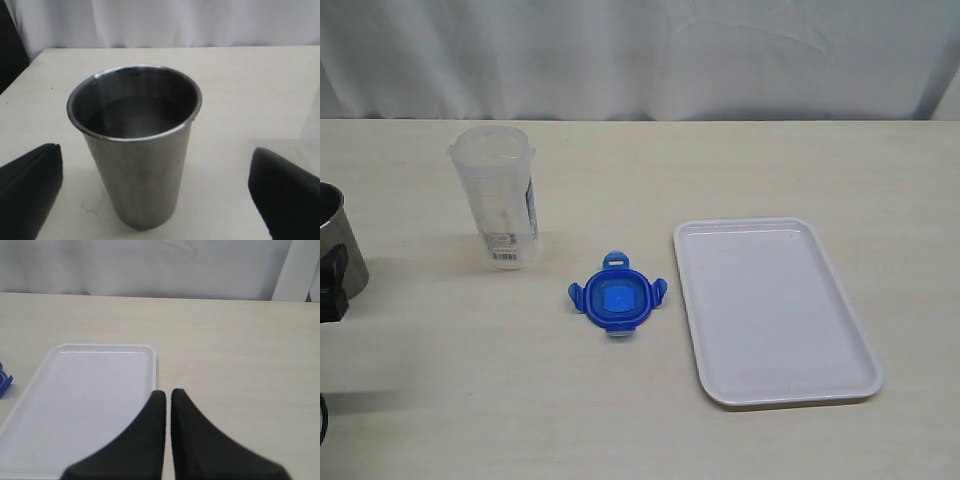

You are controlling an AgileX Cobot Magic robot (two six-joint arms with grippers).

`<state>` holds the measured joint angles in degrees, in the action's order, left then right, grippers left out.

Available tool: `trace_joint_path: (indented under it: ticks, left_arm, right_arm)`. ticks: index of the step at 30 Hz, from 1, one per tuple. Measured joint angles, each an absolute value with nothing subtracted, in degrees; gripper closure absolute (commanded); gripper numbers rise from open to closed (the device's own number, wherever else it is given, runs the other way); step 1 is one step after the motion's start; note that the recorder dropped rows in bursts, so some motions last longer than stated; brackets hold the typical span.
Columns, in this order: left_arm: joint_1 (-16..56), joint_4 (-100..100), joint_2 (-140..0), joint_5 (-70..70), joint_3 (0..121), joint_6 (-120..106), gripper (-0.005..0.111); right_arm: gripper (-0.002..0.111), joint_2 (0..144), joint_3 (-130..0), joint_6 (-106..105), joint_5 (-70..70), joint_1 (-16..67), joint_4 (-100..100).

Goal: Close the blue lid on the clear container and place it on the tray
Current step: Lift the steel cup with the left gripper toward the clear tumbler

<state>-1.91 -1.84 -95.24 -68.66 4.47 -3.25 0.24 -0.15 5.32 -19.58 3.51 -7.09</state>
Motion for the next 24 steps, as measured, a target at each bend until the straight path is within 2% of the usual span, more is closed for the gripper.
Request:
trace_joint_path:
  ticks: [7,24]
  left_arm:
    - [-1.9,-2.6,-103.2,-68.9,8.6,-3.9,0.002]
    - [-1.9,-7.4,-112.8,-69.3,16.1,-4.4,0.002]
  right_arm:
    - [0.104,0.2,-0.1,5.3,-19.6,3.5,-7.1]
    - [0.104,0.2,-0.1,5.3,-19.6,3.5,-7.1]
